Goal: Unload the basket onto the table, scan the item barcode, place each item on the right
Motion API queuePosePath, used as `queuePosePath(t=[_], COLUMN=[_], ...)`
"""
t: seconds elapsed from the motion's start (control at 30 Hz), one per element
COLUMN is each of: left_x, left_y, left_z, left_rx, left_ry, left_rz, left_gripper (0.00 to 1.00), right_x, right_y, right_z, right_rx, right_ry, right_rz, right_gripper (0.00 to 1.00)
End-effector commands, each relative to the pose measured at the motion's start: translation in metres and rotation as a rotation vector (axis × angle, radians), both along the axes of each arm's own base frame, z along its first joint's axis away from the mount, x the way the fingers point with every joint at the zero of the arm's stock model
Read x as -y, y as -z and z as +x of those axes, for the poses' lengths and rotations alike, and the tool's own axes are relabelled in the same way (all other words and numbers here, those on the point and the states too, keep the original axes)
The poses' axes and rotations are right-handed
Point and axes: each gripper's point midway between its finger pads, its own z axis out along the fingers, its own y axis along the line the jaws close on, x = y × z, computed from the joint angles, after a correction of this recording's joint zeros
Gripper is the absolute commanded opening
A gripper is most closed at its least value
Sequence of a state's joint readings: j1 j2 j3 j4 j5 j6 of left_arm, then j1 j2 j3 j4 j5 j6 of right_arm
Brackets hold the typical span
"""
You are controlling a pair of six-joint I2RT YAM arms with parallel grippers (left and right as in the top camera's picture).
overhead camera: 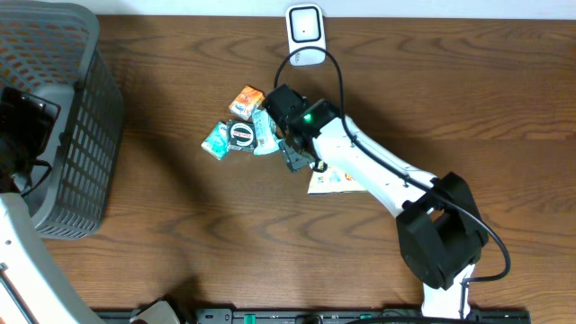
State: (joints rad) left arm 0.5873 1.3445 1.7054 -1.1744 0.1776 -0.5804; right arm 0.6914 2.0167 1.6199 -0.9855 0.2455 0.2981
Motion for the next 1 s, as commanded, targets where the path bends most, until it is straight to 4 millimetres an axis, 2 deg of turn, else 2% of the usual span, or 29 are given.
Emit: queuePosePath(t=[0.0, 0.07, 0.13, 0.2, 0.37, 0.6, 0.83, 0.9, 0.97], left_x=[-0.001, -0.001, -0.001, -0.001, -0.001, -0.001, -0.001, -0.001, -0.001], left_y=[-0.007, -0.007, -0.007, -0.007, -0.007, -0.007, -0.007, -0.007, -0.007], left_z=[-0.002, -0.002, -0.002, -0.002, -0.002, -0.002, -0.002, -0.002, -0.002], left_rx=[0.015, 0.015, 0.015, 0.015, 0.015, 0.015, 0.016, 0.015, 0.015], left_ry=[-0.013, -0.013, -0.013, -0.013, -0.013, -0.013, -0.013, -0.013, -0.013], left_rz=[0.009, 0.009, 0.009, 0.009, 0.009, 0.009, 0.009, 0.009, 0.009], left_gripper=[0.97, 0.98, 0.98, 0.98, 0.98, 0.98, 0.97, 0.98, 0.98], right_x=[0.002, 0.012, 0.023, 0.030, 0.034, 0.043, 0.044, 0.045, 0.043], right_y=[-0.023, -0.032, -0.039, -0.040, -0.037, -0.008, 0.019, 0.023, 0.028], right_z=[0.012, 0.020, 0.027, 0.031, 0.022, 0.003, -0.002, -0.005, -0.010], right_rx=[0.000, -0.022, -0.051, -0.087, -0.213, -0.289, -0.294, -0.300, -0.314], right_ry=[0.085, 0.124, 0.163, 0.168, 0.076, 0.063, 0.093, 0.093, 0.086], right_rz=[0.099, 0.134, 0.180, 0.231, 0.358, 0.322, 0.326, 0.323, 0.324], right_gripper=[0.83, 0.83, 0.90, 0.92, 0.93, 0.94, 0.93, 0.90, 0.82])
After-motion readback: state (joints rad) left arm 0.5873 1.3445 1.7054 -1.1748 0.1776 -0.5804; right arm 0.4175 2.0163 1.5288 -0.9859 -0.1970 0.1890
